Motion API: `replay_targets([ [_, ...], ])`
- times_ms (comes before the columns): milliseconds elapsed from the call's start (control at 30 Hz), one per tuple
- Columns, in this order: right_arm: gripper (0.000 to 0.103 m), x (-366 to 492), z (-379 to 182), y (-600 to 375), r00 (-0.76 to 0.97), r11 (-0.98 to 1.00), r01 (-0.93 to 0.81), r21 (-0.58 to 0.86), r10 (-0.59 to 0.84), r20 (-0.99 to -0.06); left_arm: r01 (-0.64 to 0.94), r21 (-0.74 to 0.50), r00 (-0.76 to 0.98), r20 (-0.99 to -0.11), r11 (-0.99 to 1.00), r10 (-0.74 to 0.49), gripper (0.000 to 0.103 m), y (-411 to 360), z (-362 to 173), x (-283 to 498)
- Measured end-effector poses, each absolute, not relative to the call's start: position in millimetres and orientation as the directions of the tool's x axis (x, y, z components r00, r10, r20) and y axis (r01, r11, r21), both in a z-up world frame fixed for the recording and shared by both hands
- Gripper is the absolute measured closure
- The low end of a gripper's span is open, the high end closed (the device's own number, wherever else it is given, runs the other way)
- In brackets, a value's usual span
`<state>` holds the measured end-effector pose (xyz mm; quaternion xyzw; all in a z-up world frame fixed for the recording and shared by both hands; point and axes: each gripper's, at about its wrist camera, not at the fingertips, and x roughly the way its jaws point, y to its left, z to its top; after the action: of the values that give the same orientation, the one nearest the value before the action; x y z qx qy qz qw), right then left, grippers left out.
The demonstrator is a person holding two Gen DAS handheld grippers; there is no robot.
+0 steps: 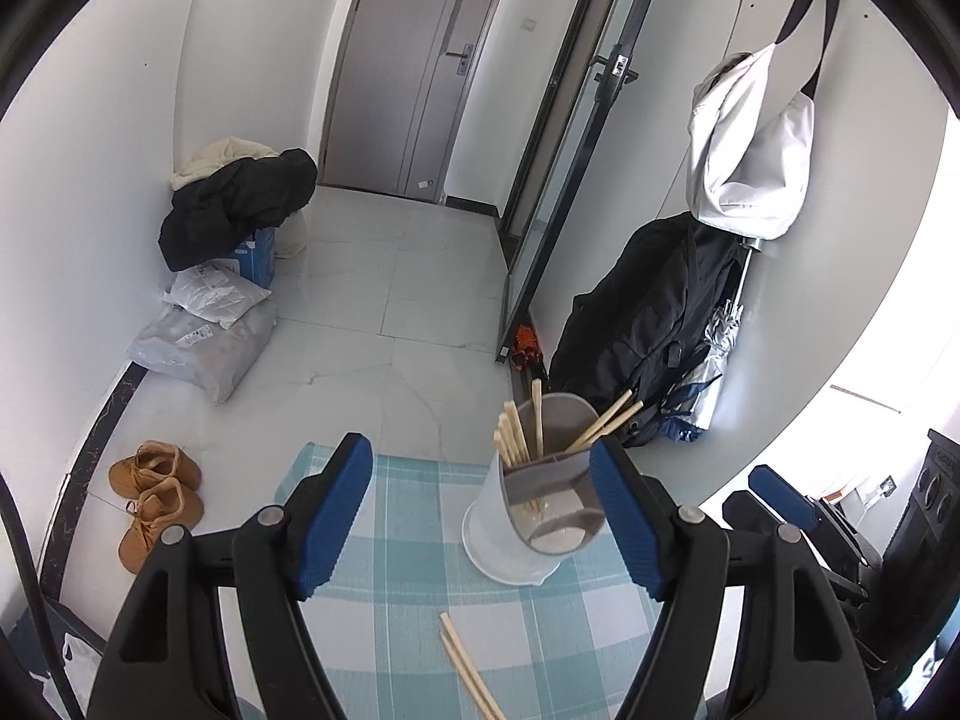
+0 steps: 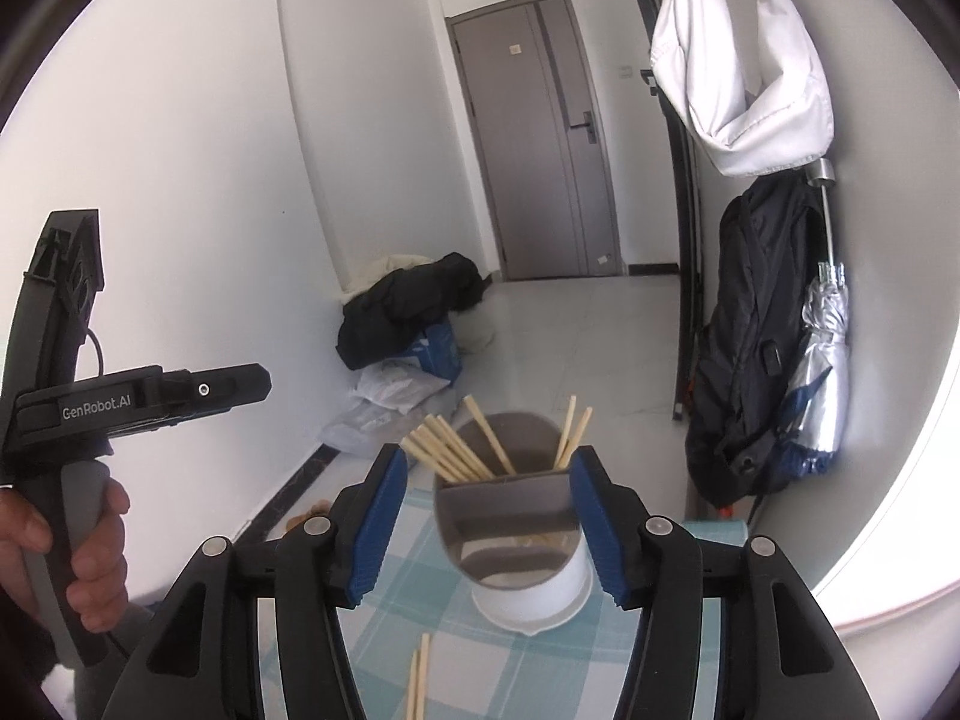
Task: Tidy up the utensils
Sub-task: 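Withdraw both open tools and lower them toward the last chopsticks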
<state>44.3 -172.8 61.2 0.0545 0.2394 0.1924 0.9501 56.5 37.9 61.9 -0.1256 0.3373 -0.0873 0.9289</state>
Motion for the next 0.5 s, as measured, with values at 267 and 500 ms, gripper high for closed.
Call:
replay_targets([
  [267, 0.035, 16.5, 45.2, -166.3, 0.811, 0.919, -0.342, 0.194, 0.393, -0.433, 0.083, -0.286, 0.753, -0.609, 0.955, -0.248, 0.03, 38.1, 48.9, 34.0],
  [500, 0.03, 1.6, 24.3, -162.0, 0.799, 0.927, -0.326, 0.184, 0.374, -0.471, 0.08, -0.272, 0.746, -0.622, 0.959, -0.238, 0.029, 37.4, 29.1, 24.0],
])
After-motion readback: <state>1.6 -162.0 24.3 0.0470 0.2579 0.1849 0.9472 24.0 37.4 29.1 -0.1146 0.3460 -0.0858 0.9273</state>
